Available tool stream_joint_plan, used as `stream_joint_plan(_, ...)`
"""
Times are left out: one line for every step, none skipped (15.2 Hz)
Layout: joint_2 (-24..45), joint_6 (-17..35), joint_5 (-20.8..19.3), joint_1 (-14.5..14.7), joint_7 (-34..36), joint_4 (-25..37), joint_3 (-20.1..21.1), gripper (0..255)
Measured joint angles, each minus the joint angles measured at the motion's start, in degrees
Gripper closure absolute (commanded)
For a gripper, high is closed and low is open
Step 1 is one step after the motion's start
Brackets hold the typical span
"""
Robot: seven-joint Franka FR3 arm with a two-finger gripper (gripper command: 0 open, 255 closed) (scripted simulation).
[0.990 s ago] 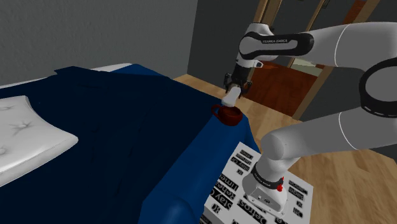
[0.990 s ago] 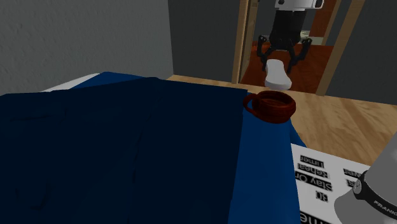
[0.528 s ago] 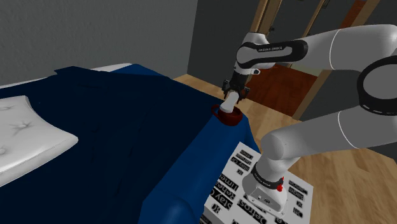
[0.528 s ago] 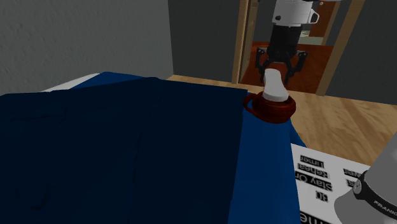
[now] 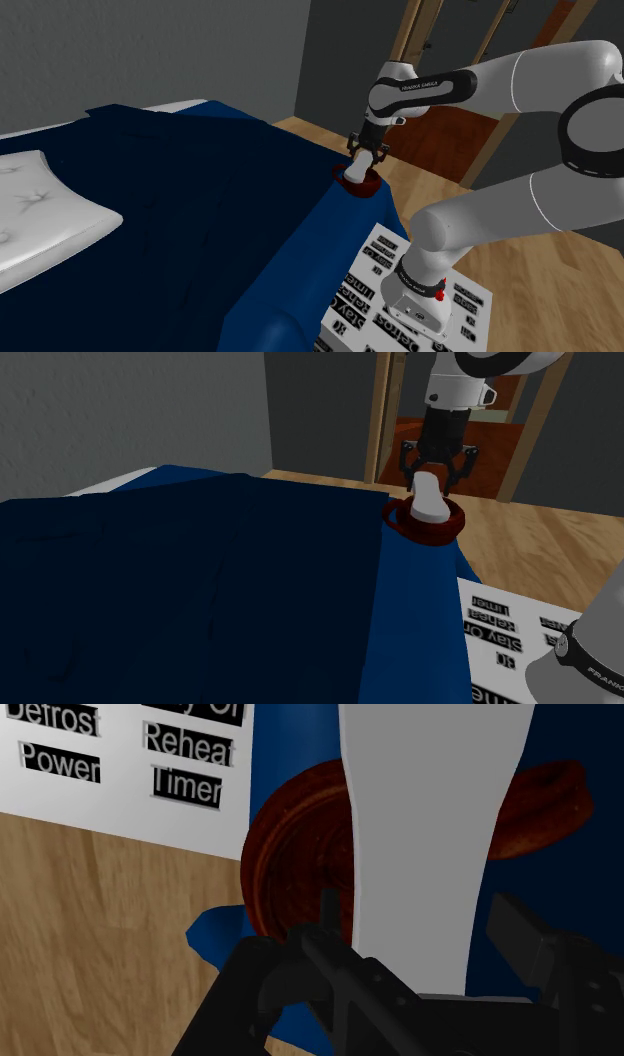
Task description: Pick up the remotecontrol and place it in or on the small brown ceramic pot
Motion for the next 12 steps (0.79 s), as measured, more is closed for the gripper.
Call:
stream_joint_plan(0.0,0.03,0.0,0.0,0.0,-0.02,0.0,255)
stream_joint_plan(0.01,0.04,0.0,0.0,0.0,-0.03,0.0,255)
stream_joint_plan(0.01,0.05,0.0,0.0,0.0,-0.04,0.0,0)
stream_joint_plan(0.01,0.06,0.0,0.0,0.0,-0.04,0.0,0)
stream_joint_plan(0.01,0.06,0.0,0.0,0.0,-0.04,0.0,0)
stream_joint_plan(0.01,0.06,0.0,0.0,0.0,-0.04,0.0,0)
stream_joint_plan(0.01,0.06,0.0,0.01,0.0,-0.04,0.0,0)
stream_joint_plan(0.01,0.07,0.0,0.01,0.0,-0.04,0.0,0)
stream_joint_plan(0.01,0.07,0.0,0.01,0.0,-0.04,0.0,0)
stream_joint_plan(-0.29,-0.95,-0.06,-0.06,-0.12,0.73,-0.1,0)
stream_joint_plan(-0.91,-2.47,-0.11,-0.12,-0.2,1.66,-0.18,0)
stream_joint_plan(-1.14,-4.28,-0.06,-0.06,-0.05,3.25,-0.07,0)
